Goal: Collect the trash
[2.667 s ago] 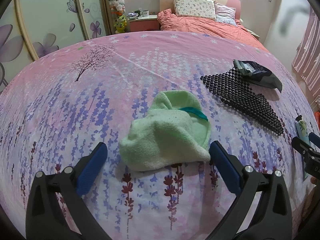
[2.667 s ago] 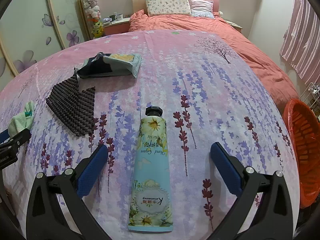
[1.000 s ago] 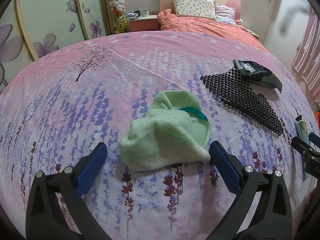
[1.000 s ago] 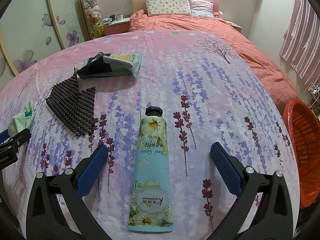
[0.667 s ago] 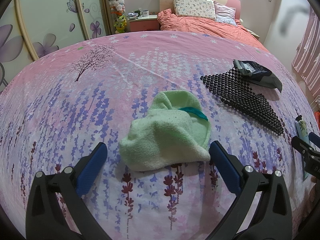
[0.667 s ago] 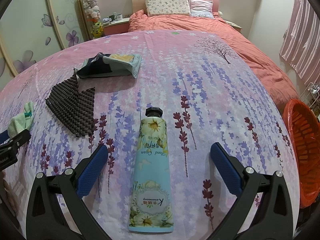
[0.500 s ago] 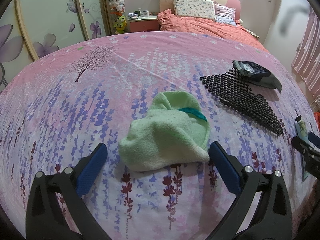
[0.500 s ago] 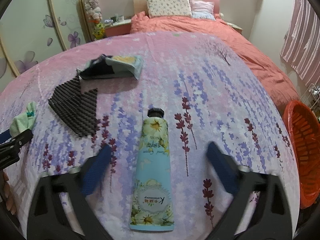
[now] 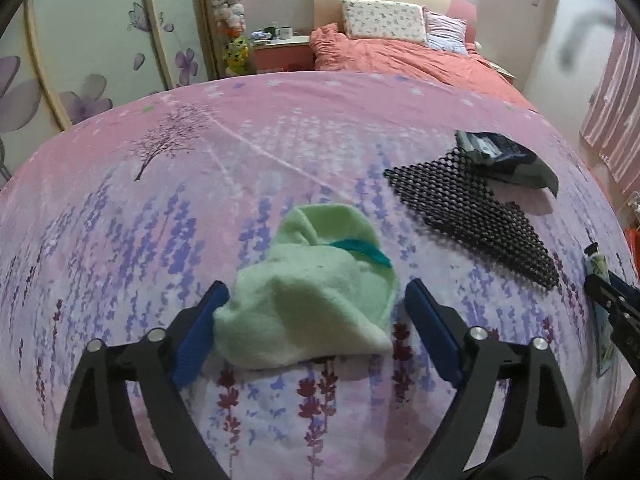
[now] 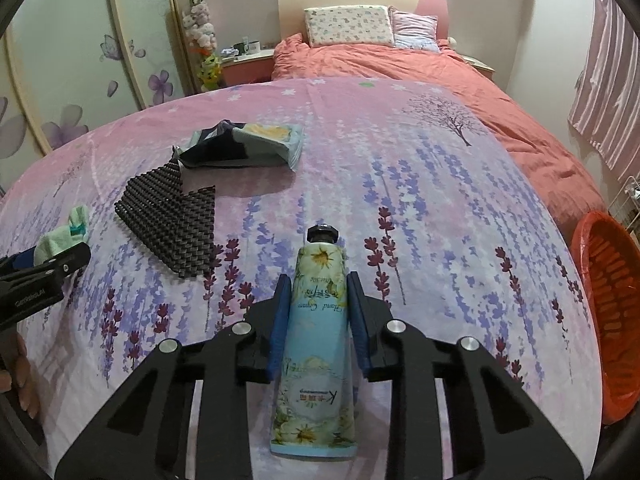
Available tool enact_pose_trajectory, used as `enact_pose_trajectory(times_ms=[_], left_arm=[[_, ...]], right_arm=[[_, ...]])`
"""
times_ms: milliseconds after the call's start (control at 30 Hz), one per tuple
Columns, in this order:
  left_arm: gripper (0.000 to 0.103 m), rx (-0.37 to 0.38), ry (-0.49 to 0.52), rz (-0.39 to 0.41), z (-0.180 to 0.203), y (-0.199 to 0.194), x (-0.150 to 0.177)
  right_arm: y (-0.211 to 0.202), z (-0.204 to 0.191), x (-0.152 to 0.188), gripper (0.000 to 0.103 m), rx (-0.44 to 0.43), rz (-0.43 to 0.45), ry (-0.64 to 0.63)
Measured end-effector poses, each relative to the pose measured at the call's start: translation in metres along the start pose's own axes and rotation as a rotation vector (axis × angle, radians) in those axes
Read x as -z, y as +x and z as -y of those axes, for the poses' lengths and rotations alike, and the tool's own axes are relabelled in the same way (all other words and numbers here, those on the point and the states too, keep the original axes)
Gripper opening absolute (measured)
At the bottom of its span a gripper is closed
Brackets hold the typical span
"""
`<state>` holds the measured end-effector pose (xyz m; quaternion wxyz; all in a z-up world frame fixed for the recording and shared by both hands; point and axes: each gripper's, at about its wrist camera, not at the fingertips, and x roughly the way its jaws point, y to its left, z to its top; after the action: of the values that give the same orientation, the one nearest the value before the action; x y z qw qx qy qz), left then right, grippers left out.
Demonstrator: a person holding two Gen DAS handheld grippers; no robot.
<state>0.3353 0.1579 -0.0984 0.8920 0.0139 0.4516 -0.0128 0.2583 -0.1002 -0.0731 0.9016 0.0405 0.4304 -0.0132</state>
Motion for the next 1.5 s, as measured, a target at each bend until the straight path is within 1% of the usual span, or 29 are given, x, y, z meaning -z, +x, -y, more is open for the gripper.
enact_pose_trajectory(times_ms=[67,133,167,200,233,367,433,700,800,900,1067,1233,1333,1367,1500], left_arm=[[0.074,0.004,0.005,0.009,-0.002,-0.002,0.001],[0.05,0.025,0.019,0.026,-0.002,-0.007,0.002],[0.046,0.038,0.022,0.032,-0.001,-0.009,0.003],[0.039,0.036,0.026,0.041,0.0,-0.012,0.003],[0.029,0.043,0.03,0.047,0.001,-0.014,0.004],[0.021,0.06,0.033,0.064,0.005,-0.022,0.004],[0.019,0.066,0.033,0.071,0.008,-0.027,0.005],[0.018,0.089,0.043,0.139,0.02,-0.064,0.002],[0.018,0.118,0.052,0.169,0.034,-0.081,-0.002],[0.018,0.155,0.072,0.196,0.057,-0.096,-0.006],[0.018,0.248,0.123,0.228,0.106,-0.121,-0.011],[0.018,0.367,0.179,0.243,0.168,-0.143,-0.011],[0.018,0.439,0.223,0.245,0.212,-0.154,-0.009],[0.018,0.455,0.233,0.244,0.22,-0.155,-0.008],[0.018,0.544,0.297,0.227,0.279,-0.159,-0.001]], right_arm=[[-0.001,0.002,0.0,0.029,-0.013,0.002,0.003],[-0.004,0.004,0.003,0.028,-0.024,0.004,0.011],[-0.005,0.005,0.004,0.028,-0.029,0.008,0.017],[-0.008,0.007,0.006,0.028,-0.036,0.014,0.022],[-0.01,0.008,0.007,0.028,-0.039,0.019,0.024],[-0.022,0.014,0.008,0.028,-0.05,0.043,0.031],[-0.029,0.017,0.009,0.028,-0.053,0.054,0.036],[-0.058,0.037,-0.001,0.028,-0.057,0.117,0.062],[-0.071,0.049,-0.002,0.028,-0.041,0.147,0.067],[-0.084,0.065,-0.003,0.028,-0.024,0.176,0.076],[-0.107,0.097,-0.001,0.028,0.022,0.227,0.096],[-0.124,0.14,0.002,0.028,0.072,0.265,0.142],[-0.133,0.169,0.006,0.028,0.106,0.282,0.18],[-0.135,0.18,0.007,0.028,0.116,0.287,0.195],[-0.137,0.222,0.014,0.028,0.152,0.29,0.262]])
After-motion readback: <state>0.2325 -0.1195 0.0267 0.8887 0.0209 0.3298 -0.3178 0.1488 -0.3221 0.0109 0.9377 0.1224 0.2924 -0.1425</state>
